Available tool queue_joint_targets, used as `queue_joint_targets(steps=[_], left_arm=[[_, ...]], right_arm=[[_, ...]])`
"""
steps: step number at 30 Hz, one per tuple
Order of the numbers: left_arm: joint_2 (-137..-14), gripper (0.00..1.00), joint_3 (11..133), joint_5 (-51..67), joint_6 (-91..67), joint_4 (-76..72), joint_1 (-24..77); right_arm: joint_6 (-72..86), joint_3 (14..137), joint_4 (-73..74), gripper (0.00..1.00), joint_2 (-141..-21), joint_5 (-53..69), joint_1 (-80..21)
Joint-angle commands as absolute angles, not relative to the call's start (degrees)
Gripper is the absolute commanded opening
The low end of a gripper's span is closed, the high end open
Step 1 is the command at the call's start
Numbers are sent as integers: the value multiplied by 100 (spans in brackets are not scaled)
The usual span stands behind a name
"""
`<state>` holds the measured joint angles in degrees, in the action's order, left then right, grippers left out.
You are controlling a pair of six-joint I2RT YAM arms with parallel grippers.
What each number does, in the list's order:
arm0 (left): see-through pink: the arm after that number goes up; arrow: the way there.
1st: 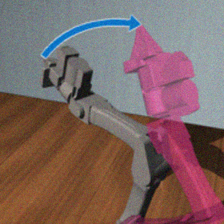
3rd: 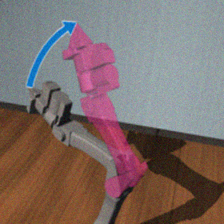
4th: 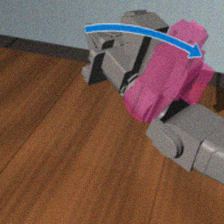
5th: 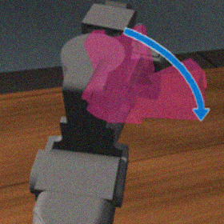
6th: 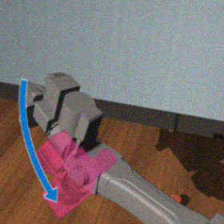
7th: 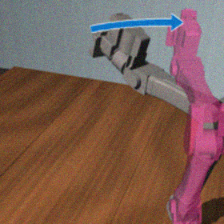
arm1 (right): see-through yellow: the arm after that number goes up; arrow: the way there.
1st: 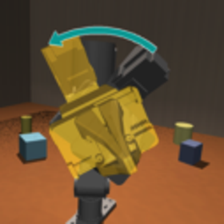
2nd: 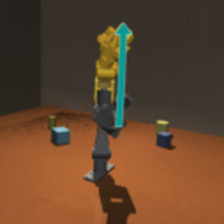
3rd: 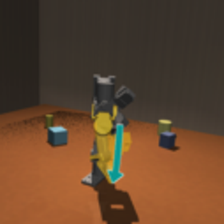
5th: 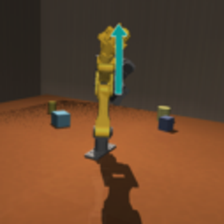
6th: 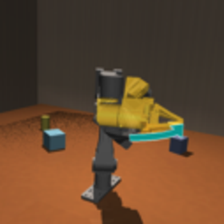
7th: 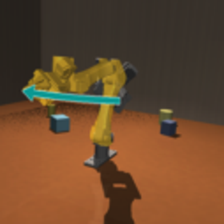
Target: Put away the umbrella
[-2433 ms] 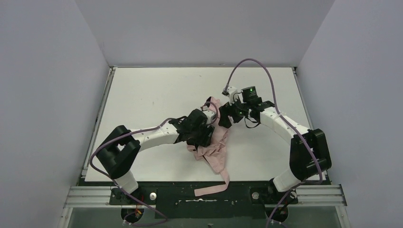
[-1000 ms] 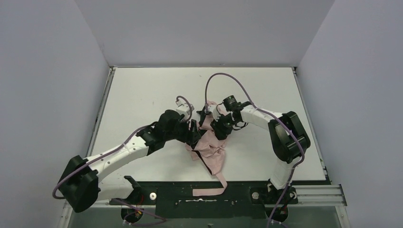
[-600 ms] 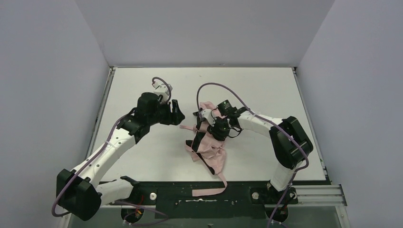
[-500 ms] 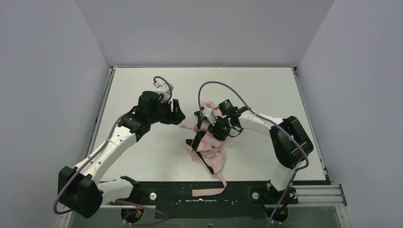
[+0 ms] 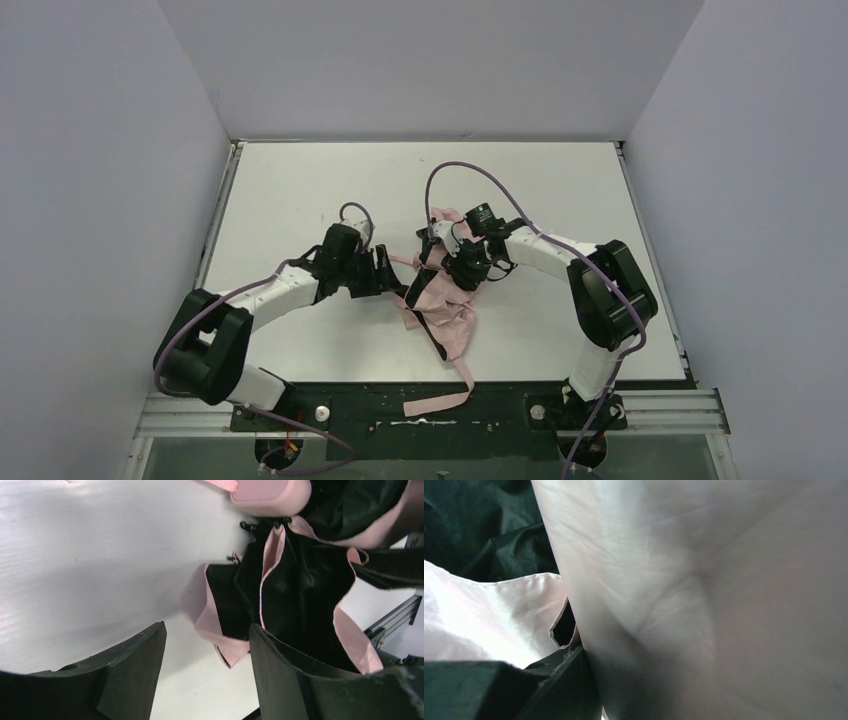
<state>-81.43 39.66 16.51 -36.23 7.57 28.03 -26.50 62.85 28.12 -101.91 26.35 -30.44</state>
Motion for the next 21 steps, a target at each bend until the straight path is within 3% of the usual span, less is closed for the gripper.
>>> queue_joint_targets(steps=[1,4,14,21], left_arm=[[-8516,59,4483,1368,-4119,278,2830],[-8702,57,4482,1346,-4178,258,2830],[-9040,31,4279,1460,-4202,87,2889],[-8941,1,4154,1473,-4148,177,2847]], right_arm=[[-2682,6376,2918,19,-10306,2373,-3006],[-2643,6347,2902,19,-10276,2385,-2997],[-2487,6335,2856,19,-10275,2395,-2939],[-2261,6358,2812,17,-10248,2431,-2771]])
